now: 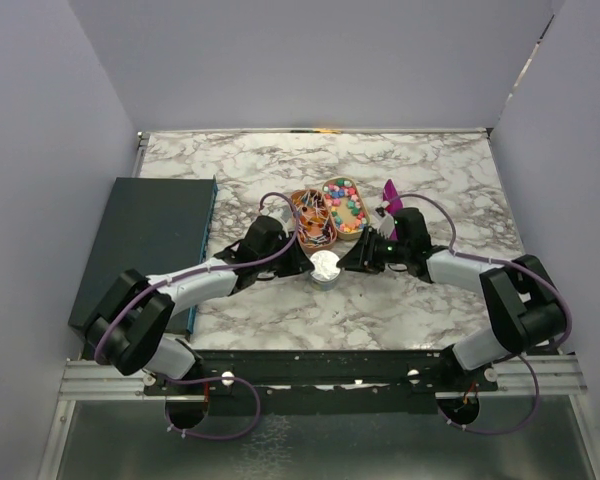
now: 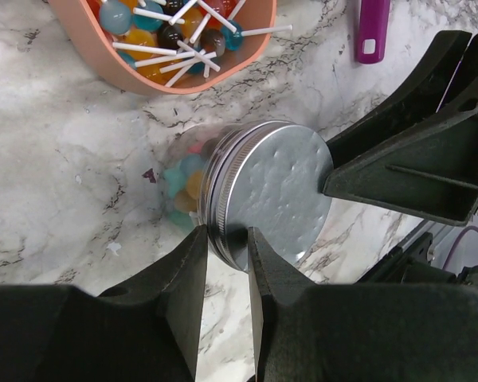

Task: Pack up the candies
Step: Close the bottle lid on the packing bottle.

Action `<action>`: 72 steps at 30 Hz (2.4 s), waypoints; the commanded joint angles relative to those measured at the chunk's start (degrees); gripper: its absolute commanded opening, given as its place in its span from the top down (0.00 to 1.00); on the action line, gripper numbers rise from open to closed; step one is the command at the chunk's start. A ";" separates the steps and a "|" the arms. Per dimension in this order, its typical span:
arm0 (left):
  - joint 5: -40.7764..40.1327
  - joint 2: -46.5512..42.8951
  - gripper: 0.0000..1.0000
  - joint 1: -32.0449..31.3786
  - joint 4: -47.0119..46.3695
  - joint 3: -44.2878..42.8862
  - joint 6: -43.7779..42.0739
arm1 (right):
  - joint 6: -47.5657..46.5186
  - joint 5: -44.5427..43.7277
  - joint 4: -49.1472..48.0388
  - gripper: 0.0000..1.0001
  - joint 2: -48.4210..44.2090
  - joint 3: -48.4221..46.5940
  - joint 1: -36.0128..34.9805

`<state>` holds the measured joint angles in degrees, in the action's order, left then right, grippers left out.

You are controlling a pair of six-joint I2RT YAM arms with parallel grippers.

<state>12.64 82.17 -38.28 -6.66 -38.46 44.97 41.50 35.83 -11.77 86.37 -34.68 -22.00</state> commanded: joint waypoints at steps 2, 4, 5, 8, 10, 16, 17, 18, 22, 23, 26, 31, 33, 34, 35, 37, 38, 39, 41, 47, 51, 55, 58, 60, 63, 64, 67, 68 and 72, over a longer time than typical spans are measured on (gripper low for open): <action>1.20 1.12 0.72 -0.25 -1.08 -1.62 -0.05 | -2.06 -3.31 1.32 0.60 2.67 -1.24 0.20; 1.22 1.40 0.72 -0.21 -1.40 -1.52 -0.03 | -2.36 -3.92 1.31 0.61 3.20 -0.83 0.20; 1.11 1.68 0.72 -0.20 -1.47 -1.52 -0.10 | -2.38 -4.17 1.17 0.61 3.39 -0.57 0.16; 1.29 2.47 0.72 0.23 -2.19 -1.66 -0.02 | -2.36 -4.46 0.82 0.61 3.82 -0.22 0.20; 1.89 2.88 0.72 0.56 -2.50 -1.98 0.26 | -2.13 -4.36 0.69 0.61 3.81 -0.41 0.20; 1.25 1.01 0.68 0.67 -2.40 -2.70 0.17 | -2.11 -4.91 1.66 0.60 1.54 -2.41 0.20; 0.99 0.47 0.68 0.73 -2.07 -2.96 0.01 | -2.16 -5.08 1.99 0.60 1.00 -2.94 0.16; 0.64 0.06 0.67 0.74 -1.64 -3.23 -0.16 | -2.43 -5.22 2.46 0.59 0.62 -3.59 0.20; -0.53 -0.60 0.63 0.69 -0.68 -4.22 -0.49 | -3.61 -5.75 4.76 0.57 0.46 -6.72 0.20; -0.89 -0.49 0.61 0.67 -0.51 -4.44 -0.62 | -3.93 -5.92 5.27 0.57 0.86 -7.58 0.19; -2.18 0.09 0.56 0.71 0.35 -5.31 -1.08 | -4.74 -6.39 6.16 0.56 2.15 -9.50 0.20; -3.50 1.21 0.52 1.01 1.30 -6.16 -0.91 | -5.31 -6.35 5.99 0.55 4.11 -10.85 0.20; -3.73 1.03 0.52 1.17 1.44 -5.96 -0.92 | -5.54 -5.82 6.04 0.55 4.96 -11.10 0.20; -3.99 0.84 0.52 1.30 1.64 -5.81 -1.00 | -5.53 -5.24 5.80 0.55 5.30 -11.07 0.20; -4.22 0.49 0.51 1.35 1.92 -5.74 -1.14 | -5.40 -4.80 5.53 0.55 5.61 -10.90 0.20; -5.23 -0.07 0.51 1.61 2.87 -5.50 -1.40 | -5.22 -4.01 4.84 0.56 5.89 -10.57 0.20; -5.69 -0.30 0.51 1.69 3.26 -5.41 -1.58 | -5.13 -3.75 4.56 0.56 5.99 -10.39 0.20; -6.03 -0.34 0.50 1.83 3.61 -5.35 -1.59 | -4.99 -3.37 4.35 0.56 6.21 -10.24 0.13; -5.90 0.01 0.50 2.06 3.67 -5.23 -1.43 | -4.78 -2.54 4.05 0.57 6.81 -10.44 -0.29; -3.07 1.58 0.52 2.07 2.46 -5.14 -0.85 | -4.33 -2.95 3.88 0.57 7.06 -10.59 -1.94; -1.93 1.81 0.58 2.07 0.76 -3.33 0.01 | -4.32 -3.57 4.21 0.57 6.89 -10.38 -2.25; -0.76 2.35 0.62 2.07 -0.91 -1.28 0.99 | -3.99 -4.04 3.96 0.57 6.80 -9.38 -2.51; -0.23 2.22 0.64 1.99 -2.21 0.24 1.81 | -3.72 -4.36 3.85 0.57 6.58 -8.56 -2.76; -0.25 2.25 0.63 1.98 -2.84 1.00 1.96 | -3.73 -4.37 3.80 0.57 6.55 -8.46 -2.95; 0.42 2.46 0.63 1.98 -3.50 1.51 2.11 | -3.68 -4.60 3.95 0.57 6.50 -8.17 -3.38; 0.47 2.40 0.63 2.01 -3.60 1.66 2.17 | -3.57 -4.83 3.87 0.57 6.41 -7.91 -3.44; 0.35 1.87 0.59 1.98 -3.76 1.82 2.31 | -3.38 -5.09 3.77 0.57 6.18 -7.52 -3.66; 0.23 1.85 0.57 1.98 -3.80 1.70 2.31 | -3.35 -5.31 3.89 0.57 6.04 -7.47 -3.66; 0.52 2.34 0.53 1.98 -3.75 0.62 1.92 | -4.02 -7.71 5.27 0.59 5.86 -7.14 -3.67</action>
<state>11.66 83.81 -36.34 -9.89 -37.56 47.33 38.20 31.57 -8.27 92.66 -43.33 -25.04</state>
